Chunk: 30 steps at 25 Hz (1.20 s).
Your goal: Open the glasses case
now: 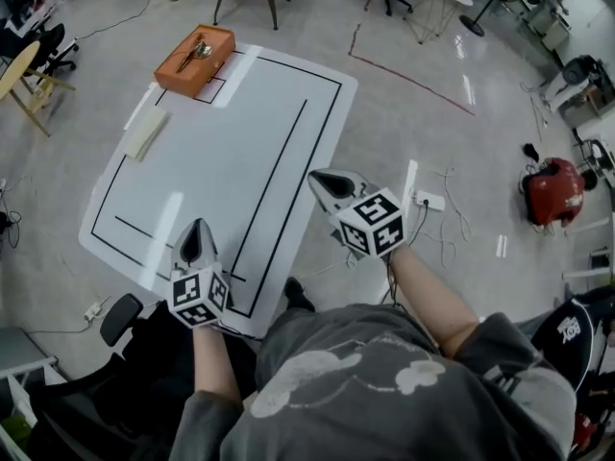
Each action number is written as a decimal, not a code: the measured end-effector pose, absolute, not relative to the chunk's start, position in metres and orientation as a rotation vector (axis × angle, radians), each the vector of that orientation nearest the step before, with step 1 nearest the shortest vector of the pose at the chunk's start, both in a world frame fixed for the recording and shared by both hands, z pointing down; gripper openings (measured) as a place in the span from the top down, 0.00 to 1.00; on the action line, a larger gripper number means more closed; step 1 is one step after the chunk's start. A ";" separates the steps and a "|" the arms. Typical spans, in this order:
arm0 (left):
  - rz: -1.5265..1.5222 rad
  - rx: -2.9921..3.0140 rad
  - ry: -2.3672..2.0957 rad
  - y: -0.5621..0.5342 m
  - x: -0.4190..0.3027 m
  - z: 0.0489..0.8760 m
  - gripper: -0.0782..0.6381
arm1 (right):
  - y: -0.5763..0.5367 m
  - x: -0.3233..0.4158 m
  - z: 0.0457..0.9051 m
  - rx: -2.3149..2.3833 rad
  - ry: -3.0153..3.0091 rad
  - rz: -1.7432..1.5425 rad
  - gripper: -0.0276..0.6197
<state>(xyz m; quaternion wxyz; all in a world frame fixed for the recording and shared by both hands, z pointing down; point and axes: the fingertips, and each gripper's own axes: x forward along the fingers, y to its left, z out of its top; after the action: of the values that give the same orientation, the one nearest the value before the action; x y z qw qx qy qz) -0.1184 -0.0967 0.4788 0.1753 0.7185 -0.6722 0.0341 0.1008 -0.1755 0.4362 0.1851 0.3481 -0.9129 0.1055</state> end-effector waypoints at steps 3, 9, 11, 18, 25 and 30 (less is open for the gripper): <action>0.053 2.021 -1.923 -0.103 -0.140 0.481 0.89 | -0.188 0.071 0.429 0.951 -2.576 0.247 0.96; -0.075 1.946 -1.921 -0.093 -0.177 0.488 0.89 | -0.198 0.015 0.415 0.868 -2.596 0.156 0.96; -0.112 1.921 -1.954 -0.089 -0.191 0.484 0.89 | -0.204 -0.006 0.411 0.832 -2.612 0.143 0.96; -0.223 1.767 -2.052 -0.086 -0.238 0.491 0.89 | -0.210 -0.087 0.402 0.603 -2.656 0.019 0.96; -0.195 1.666 -2.127 -0.120 -0.288 0.487 0.89 | -0.281 -0.172 0.421 0.441 -2.634 -0.055 0.96; -0.157 1.614 -2.155 -0.137 -0.310 0.484 0.89 | -0.318 -0.237 0.447 0.302 -2.590 -0.182 0.96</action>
<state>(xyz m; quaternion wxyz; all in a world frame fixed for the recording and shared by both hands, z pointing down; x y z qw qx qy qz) -0.3099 -0.1374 0.4840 0.2207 0.5837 -0.7794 -0.0567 -0.2369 -0.3176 0.4466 0.2609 0.1115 -0.9566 -0.0672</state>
